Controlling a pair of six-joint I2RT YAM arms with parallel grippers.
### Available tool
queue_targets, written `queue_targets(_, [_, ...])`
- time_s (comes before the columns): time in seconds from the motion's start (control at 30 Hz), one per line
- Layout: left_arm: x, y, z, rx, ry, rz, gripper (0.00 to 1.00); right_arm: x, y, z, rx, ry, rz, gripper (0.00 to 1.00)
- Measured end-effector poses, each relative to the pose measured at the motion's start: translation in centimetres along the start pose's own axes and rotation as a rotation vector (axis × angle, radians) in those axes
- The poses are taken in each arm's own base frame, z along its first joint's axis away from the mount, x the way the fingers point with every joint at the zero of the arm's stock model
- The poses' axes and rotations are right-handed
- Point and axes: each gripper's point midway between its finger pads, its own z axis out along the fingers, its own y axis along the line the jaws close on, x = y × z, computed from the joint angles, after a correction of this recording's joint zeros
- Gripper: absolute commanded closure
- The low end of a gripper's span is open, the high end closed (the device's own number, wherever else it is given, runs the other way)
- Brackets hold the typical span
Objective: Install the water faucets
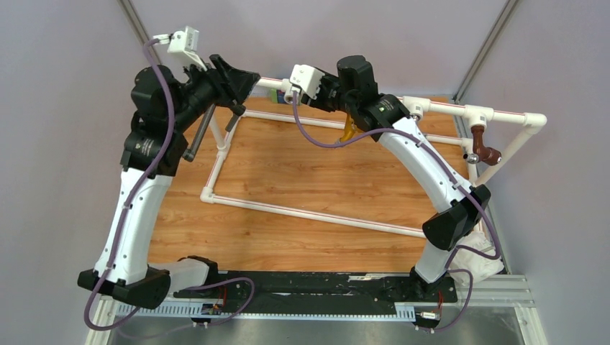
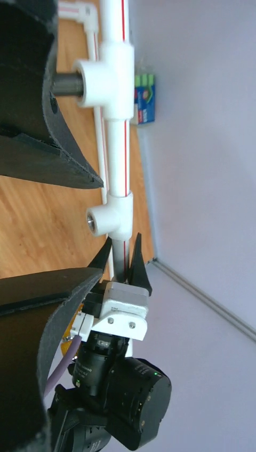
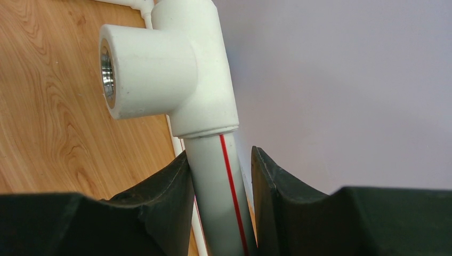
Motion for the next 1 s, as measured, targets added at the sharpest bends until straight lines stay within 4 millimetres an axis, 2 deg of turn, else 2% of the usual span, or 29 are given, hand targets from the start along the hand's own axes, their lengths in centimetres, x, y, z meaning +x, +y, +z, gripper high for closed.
queue_targets(0.07, [-1.6, 0.1, -1.2, -0.034, -0.053, 0.034, 0.35, 0.0, 0.0, 0.0, 0.000, 0.000, 0.000, 0.92])
queue_targets(0.13, [-3.0, 1.1, -2.4, -0.075, -0.096, 0.052, 0.34, 0.0, 0.0, 0.0, -0.001, 0.001, 0.000, 0.92])
queue_targets(0.2, [-4.0, 3.0, -3.4, -0.134, -0.135, 0.062, 0.31, 0.0, 0.0, 0.0, -0.001, 0.000, 0.000, 0.92])
queue_targets(0.27, [-4.1, 5.6, -4.2, -0.199, -0.152, 0.054, 0.27, 0.0, 0.0, 0.0, -0.001, 0.001, 0.000, 0.92])
queue_targets(0.43, [-1.6, 10.8, -4.3, -0.277, -0.106, -0.026, 0.23, 0.0, 0.0, -0.1, 0.000, 0.000, 0.000, 0.92])
queue_targets(0.57, [1.0, 13.4, -3.8, -0.281, -0.050, -0.112, 0.25, 0.0, 0.1, 0.0, 0.000, 0.000, 0.000, 0.92])
queue_targets(0.6, [1.5, 13.7, -3.6, -0.275, -0.039, -0.128, 0.26, 0.0, 0.1, 0.0, 0.000, 0.000, 0.000, 0.92])
queue_targets(0.7, [2.4, 13.9, -3.1, -0.249, -0.013, -0.161, 0.38, 0.1, 0.1, 0.0, 0.000, 0.000, 0.000, 0.92])
queue_targets(0.77, [2.5, 13.6, -2.8, -0.222, -0.006, -0.173, 0.46, 0.0, 0.1, 0.0, 0.000, -0.001, 0.000, 0.92])
queue_targets(0.8, [2.4, 13.4, -2.7, -0.207, -0.006, -0.175, 0.54, 0.0, 0.1, 0.0, 0.000, 0.000, 0.000, 0.92])
queue_targets(0.93, [2.2, 12.8, -2.5, -0.172, -0.010, -0.172, 0.66, 0.0, 0.1, 0.0, 0.000, 0.000, 0.000, 0.92])
queue_targets(1.0, [2.2, 12.5, -2.5, -0.161, -0.007, -0.168, 0.68, 0.0, 0.1, 0.0, 0.000, -0.001, 0.000, 0.92])
